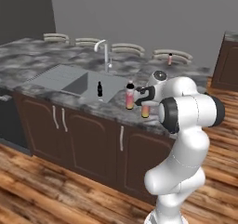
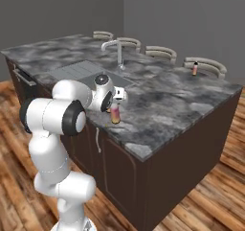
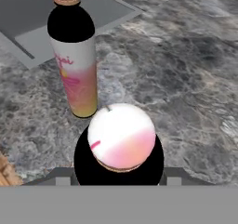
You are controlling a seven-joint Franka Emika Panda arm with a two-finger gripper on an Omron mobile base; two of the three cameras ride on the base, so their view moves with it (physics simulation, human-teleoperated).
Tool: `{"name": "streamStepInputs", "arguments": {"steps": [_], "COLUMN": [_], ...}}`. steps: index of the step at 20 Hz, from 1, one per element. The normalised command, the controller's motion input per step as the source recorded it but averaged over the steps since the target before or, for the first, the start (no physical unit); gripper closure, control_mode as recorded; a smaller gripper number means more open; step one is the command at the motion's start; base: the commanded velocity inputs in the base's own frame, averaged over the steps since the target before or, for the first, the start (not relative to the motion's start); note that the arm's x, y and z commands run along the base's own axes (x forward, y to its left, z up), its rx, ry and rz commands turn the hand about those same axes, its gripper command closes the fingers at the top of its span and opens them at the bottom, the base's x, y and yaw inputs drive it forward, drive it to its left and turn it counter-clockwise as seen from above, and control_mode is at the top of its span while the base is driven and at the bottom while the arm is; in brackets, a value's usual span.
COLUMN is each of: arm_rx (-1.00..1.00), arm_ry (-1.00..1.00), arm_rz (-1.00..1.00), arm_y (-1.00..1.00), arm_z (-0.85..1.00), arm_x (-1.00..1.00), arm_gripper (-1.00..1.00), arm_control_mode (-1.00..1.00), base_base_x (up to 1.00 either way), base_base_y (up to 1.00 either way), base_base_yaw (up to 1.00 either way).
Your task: Place the large bottle from the dining counter next to the other large bottle outside the sink, and place the small bottle from the dining counter next to the other small bottle inside the sink.
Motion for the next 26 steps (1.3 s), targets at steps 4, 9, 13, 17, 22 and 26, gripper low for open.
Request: {"name": "streamStepInputs", "arguments": {"steps": [4, 9, 13, 17, 22, 26], "arm_rx": [0.00, 0.00, 0.00, 0.00, 0.00, 0.00], "arm_ry": [0.00, 0.00, 0.00, 0.00, 0.00, 0.00], "arm_rz": [0.00, 0.00, 0.00, 0.00, 0.00, 0.00], "arm_y": [0.00, 0.00, 0.00, 0.00, 0.00, 0.00], "arm_z": [0.00, 0.00, 0.00, 0.00, 0.00, 0.00], "arm_x": [0.00, 0.00, 0.00, 0.00, 0.00, 0.00], "arm_gripper": [1.00, 1.00, 1.00, 1.00, 1.00, 1.00], "arm_control_mode": [1.00, 1.00, 1.00, 1.00, 1.00, 1.00], "base_base_x": [0.51, 0.19, 0.04, 0.13, 0.13, 0.02], "base_base_y": [0.00, 0.10, 0.26, 0.40, 0.54, 0.31], "base_base_yaw": [-0.13, -0.10, -0.08, -0.08, -0.08, -0.08]}}
